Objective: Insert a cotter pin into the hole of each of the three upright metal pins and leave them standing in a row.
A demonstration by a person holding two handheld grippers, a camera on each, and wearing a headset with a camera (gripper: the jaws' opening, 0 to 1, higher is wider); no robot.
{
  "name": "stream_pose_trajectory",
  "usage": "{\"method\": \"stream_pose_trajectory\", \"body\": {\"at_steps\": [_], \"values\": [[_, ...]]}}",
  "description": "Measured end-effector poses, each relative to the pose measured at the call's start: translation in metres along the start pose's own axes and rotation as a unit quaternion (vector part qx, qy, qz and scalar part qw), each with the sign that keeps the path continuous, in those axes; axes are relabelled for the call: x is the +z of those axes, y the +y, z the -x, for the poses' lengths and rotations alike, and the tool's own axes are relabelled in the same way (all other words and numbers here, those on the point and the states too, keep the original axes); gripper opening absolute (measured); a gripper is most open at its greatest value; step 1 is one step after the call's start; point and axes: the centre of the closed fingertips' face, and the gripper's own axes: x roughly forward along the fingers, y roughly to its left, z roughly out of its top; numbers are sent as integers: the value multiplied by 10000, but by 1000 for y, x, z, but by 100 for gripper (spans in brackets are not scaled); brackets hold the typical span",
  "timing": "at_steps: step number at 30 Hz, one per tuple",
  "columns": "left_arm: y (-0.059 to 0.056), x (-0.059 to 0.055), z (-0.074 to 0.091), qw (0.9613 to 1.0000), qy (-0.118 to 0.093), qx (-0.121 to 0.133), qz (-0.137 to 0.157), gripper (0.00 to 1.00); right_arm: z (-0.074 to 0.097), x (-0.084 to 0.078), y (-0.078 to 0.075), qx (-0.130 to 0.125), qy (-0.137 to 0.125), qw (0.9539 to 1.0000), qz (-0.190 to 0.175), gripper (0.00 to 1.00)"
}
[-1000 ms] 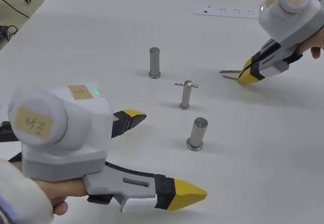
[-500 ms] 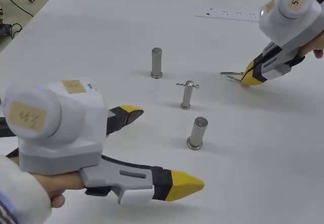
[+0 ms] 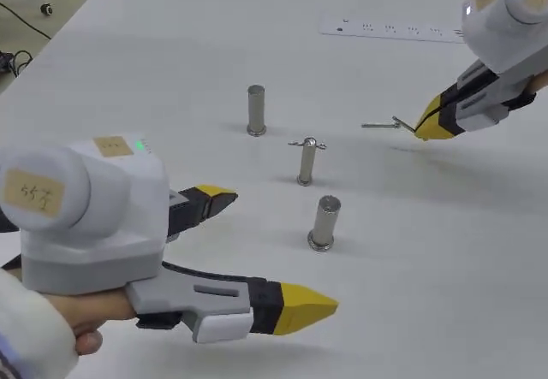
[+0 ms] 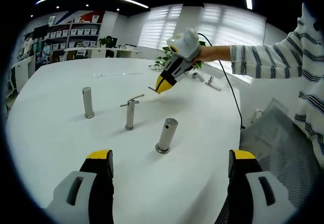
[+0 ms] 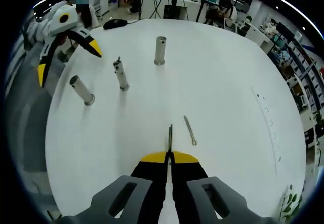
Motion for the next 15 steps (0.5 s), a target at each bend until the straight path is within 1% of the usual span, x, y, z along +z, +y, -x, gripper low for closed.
{"method": "stream_pose_trajectory", "body": {"at_steps": [2, 4, 7, 10, 13, 14, 15], "values": [[0, 2, 1, 10000, -45, 11, 4, 94, 5, 1, 2, -44, -44, 10000, 41, 2], [0, 4, 1, 10000, -62, 20, 19, 94, 11, 9, 6, -51, -352, 9993, -134, 2], [-1, 6, 2, 10000, -73, -4, 12, 92, 20, 8, 7, -218, -397, 9990, -64, 2], [-2, 6, 3, 10000, -63, -31, 27, 91, 25, 9, 12, -262, -472, 9985, -46, 2], [-4, 10, 3, 9999, -92, -53, -19, 84, 29, 8, 15, -373, -503, 9980, 62, 2], [-4, 11, 3, 9999, -104, -48, -11, 83, 31, 9, 21, -411, -524, 9977, 82, 2], [-4, 14, 3, 9999, -150, -17, -12, 83, 32, 9, 23, -438, -552, 9975, 80, 2]]}}
